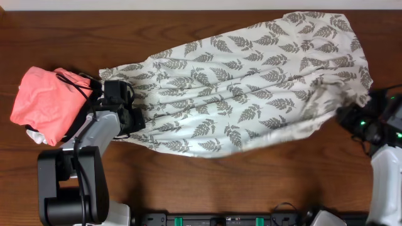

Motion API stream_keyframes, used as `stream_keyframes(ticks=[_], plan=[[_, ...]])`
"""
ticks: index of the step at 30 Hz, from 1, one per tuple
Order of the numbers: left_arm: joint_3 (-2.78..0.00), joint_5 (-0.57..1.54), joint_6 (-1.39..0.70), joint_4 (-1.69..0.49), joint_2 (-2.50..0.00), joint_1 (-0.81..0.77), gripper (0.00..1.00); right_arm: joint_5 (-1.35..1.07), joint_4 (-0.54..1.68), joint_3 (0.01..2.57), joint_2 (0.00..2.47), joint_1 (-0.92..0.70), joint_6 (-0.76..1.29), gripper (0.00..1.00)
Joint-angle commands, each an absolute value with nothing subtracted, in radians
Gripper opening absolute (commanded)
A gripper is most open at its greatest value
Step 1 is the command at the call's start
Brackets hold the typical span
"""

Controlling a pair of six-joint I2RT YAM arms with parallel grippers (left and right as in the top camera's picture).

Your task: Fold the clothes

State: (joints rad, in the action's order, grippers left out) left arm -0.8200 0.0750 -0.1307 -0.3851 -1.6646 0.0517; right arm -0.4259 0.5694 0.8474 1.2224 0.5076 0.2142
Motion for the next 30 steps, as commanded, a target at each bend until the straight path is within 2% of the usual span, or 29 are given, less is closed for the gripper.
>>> stream_keyframes(ticks=[1,6,12,19,20,22,24,26,30], plan=[[-0.789,0.062,-0.132,-0.418,-1.698,0.062,0.08,-0.362,0.591,0.89,1.153,0.505,0.186,0.01],[-0.789,0.062,-0.132,-0.418,-1.698,0.062,0.08,-0.313,0.659,0.891,1.084,0.505,0.191,0.01],[-0.789,0.062,-0.132,-0.416,-1.699,0.062,0.08,-0.21,0.87,0.89,1.081,0.505,0.194,0.01],[-0.789,0.062,-0.132,-0.41,-1.699,0.062,0.08,-0.006,1.034,0.889,1.081,0.505,0.3,0.02],[-0.789,0.062,-0.132,-0.41,-1.698,0.062,0.08,0.009,1.036,0.889,1.081,0.505,0.3,0.09],[-0.789,0.063,-0.132,-0.41,-1.698,0.062,0.08,0.022,1.024,0.889,1.081,0.505,0.303,0.34],[-0.789,0.062,-0.132,-0.41,-1.698,0.062,0.08,0.017,0.977,0.889,1.081,0.506,0.303,0.46],[-0.789,0.063,-0.132,-0.411,-1.698,0.062,0.08,-0.028,0.91,0.889,1.081,0.506,0.301,0.5],[-0.789,0.063,-0.132,-0.411,-1.699,0.062,0.08,-0.086,0.821,0.89,1.08,0.506,0.288,0.45]])
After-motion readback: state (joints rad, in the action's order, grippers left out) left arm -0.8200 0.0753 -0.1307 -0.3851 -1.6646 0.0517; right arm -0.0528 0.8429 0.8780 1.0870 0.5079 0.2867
